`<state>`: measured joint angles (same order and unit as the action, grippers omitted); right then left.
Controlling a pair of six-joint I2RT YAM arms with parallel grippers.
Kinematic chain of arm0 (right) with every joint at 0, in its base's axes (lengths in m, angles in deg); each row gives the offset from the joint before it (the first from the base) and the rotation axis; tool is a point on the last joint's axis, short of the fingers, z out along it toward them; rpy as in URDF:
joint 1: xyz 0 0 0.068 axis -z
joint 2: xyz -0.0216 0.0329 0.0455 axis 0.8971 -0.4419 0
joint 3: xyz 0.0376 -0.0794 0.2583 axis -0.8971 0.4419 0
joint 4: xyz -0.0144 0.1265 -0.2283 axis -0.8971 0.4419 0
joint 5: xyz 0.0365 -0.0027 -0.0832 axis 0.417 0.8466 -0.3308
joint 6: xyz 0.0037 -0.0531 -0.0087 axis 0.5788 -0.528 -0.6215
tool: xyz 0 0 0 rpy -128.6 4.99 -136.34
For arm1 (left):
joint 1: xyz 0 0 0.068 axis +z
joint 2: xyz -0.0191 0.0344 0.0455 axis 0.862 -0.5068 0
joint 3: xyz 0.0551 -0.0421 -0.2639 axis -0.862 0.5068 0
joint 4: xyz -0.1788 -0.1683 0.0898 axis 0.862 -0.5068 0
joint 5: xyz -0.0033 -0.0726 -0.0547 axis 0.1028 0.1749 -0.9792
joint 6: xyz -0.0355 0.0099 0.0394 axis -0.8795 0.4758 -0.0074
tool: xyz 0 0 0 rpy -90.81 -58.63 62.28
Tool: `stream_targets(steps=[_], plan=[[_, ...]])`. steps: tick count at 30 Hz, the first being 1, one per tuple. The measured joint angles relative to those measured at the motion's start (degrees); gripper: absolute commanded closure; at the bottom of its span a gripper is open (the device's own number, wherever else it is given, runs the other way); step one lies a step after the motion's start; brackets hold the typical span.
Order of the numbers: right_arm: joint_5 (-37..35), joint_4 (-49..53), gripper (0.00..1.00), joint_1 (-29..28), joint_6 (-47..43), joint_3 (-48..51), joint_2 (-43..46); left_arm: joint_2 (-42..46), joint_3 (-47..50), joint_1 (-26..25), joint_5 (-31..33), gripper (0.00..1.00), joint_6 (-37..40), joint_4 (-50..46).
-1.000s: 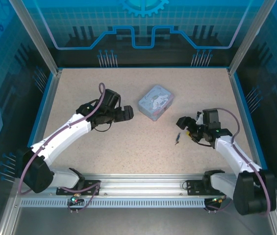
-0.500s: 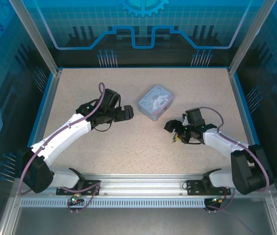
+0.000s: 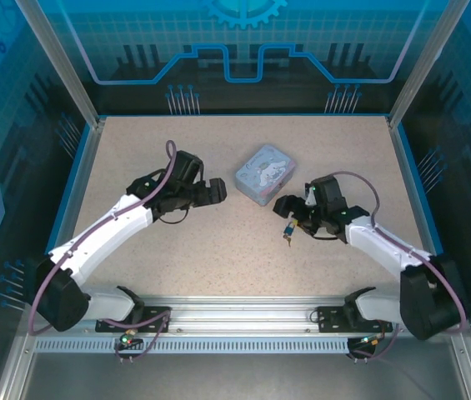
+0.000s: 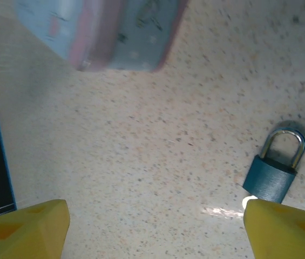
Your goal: Unlock the padlock with the key
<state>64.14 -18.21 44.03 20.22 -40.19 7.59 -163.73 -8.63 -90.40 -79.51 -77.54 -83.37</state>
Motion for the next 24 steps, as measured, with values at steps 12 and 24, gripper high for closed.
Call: stream_targets(steps=[12,24], plan=[[-6.4,12.3,0.09,13.6,-14.5,-7.9,8.4,13.8,12.1,0.8,17.4,0.01,8.4,10.8],[-28.9,-0.3,0.00,15.4,-27.4,-2.3,10.9,19.8,35.1,16.7,24.9,0.01,27.1,39.4]])
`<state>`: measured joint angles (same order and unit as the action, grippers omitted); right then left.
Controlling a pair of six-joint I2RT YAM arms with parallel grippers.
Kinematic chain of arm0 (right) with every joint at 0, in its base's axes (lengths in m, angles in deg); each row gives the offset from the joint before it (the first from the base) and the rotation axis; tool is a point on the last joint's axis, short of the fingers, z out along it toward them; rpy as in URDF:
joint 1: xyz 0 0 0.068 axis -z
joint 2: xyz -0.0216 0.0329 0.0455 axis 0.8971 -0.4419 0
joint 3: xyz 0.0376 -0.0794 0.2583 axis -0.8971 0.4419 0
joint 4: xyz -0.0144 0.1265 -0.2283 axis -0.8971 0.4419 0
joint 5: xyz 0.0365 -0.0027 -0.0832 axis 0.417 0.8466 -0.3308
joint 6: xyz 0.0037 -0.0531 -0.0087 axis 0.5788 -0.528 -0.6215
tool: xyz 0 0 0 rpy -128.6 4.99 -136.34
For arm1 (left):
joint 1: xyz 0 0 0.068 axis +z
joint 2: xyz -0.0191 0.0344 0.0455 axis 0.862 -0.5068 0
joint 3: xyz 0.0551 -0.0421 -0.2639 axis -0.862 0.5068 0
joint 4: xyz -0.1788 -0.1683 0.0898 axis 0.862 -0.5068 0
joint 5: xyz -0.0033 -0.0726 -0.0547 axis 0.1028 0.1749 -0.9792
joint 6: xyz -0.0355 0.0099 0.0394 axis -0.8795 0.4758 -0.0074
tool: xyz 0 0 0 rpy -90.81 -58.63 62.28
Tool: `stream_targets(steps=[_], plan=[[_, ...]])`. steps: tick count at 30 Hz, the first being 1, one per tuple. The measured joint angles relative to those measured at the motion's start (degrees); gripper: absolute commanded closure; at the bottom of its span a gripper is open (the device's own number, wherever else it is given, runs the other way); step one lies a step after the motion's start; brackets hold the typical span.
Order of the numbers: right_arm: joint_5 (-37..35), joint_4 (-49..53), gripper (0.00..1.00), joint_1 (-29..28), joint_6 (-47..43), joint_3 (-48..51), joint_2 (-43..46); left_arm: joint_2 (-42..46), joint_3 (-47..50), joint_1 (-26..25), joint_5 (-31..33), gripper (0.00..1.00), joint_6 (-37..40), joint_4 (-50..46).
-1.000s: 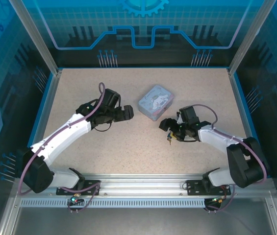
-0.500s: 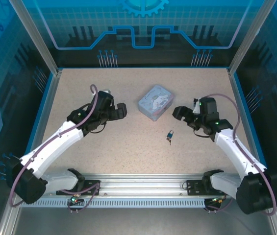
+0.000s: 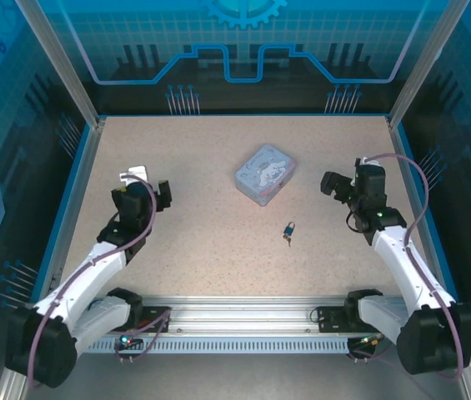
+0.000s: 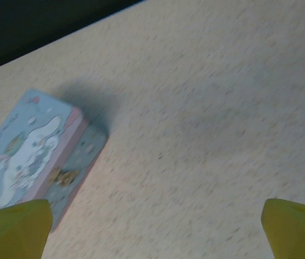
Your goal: Unlock the padlock with the key
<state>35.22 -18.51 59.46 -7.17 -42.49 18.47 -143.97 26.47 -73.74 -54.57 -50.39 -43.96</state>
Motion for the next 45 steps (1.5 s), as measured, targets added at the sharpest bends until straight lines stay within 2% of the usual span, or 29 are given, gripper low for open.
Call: stream_targets(steps=[6,13,21,26,33,45], plan=[[-4.3,-12.2,0.00,0.0,-6.8,6.0,-5.6,-10.6,7.9,2.2,-1.2,0.01,3.8,18.4],[-5.9,-28.3,0.00,-0.6,-13.3,14.2,-9.8,-20.2,12.8,3.5,-3.5,0.01,7.0,37.0],[-5.6,-49.6,0.00,-2.2,-19.9,22.1,-18.6,-26.4,13.3,6.7,-8.9,0.01,8.0,49.3],[-4.1,-59.1,0.00,-2.1,-21.7,23.5,-24.5,-31.7,13.2,8.5,-14.1,0.01,8.4,52.8],[-2.0,-58.1,0.00,-0.8,-21.7,19.8,-26.3,-33.1,9.5,13.2,-23.5,0.01,7.8,49.8],[-2.0,-58.1,0.00,-0.9,-21.7,19.6,-26.3,-33.1,8.9,13.9,-27.3,0.01,7.3,48.9]])
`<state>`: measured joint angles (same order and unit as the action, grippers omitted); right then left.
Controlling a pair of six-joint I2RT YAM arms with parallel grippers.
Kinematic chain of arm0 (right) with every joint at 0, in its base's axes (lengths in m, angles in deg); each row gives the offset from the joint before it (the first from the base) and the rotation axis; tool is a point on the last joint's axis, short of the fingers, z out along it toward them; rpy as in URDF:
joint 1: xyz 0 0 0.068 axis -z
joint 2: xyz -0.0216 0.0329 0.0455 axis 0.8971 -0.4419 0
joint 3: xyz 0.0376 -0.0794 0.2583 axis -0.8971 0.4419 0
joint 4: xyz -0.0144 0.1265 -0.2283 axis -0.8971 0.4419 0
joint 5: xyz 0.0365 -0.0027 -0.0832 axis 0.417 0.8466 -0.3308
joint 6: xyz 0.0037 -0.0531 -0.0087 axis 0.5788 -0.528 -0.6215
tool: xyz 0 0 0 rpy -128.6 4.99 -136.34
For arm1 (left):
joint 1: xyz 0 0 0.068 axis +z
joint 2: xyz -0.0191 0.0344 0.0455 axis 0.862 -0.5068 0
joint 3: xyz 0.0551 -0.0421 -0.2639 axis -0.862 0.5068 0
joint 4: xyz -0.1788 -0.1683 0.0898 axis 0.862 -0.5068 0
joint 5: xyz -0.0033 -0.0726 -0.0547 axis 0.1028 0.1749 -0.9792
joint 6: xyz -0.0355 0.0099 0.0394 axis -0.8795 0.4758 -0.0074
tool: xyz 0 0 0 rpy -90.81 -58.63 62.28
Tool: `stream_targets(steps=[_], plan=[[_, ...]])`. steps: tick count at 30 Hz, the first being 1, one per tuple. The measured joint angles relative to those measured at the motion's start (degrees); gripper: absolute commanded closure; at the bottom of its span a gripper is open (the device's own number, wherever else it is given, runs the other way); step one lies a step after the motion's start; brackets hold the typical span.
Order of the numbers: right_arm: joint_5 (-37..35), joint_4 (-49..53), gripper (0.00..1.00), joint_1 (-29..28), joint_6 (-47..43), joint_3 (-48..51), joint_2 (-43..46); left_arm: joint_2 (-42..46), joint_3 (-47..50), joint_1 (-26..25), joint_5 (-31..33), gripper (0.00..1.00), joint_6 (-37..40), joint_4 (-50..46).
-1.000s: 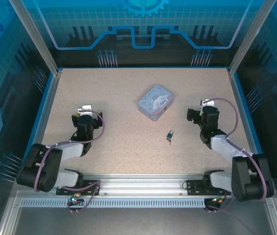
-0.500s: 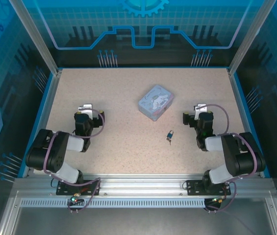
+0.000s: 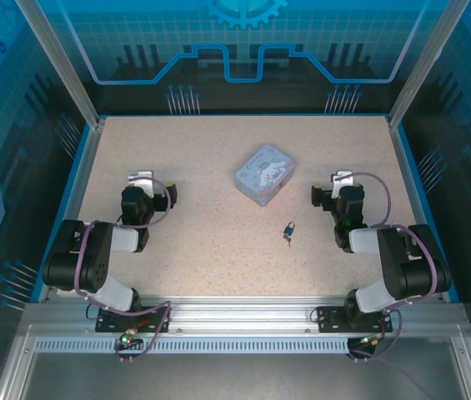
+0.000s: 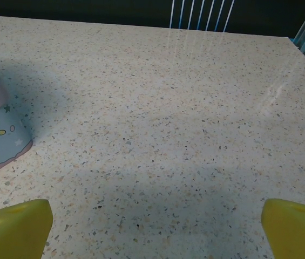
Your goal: Unlock the padlock with the key
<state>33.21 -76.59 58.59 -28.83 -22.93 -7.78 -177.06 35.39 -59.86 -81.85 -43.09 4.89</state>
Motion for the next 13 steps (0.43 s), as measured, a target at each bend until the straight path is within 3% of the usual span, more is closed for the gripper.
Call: stream_targets(steps=[13], plan=[[0.9,0.0,0.00,0.0,0.0,0.0,0.0,0.0,0.0,0.0,-0.4,0.01,0.0,-0.4]])
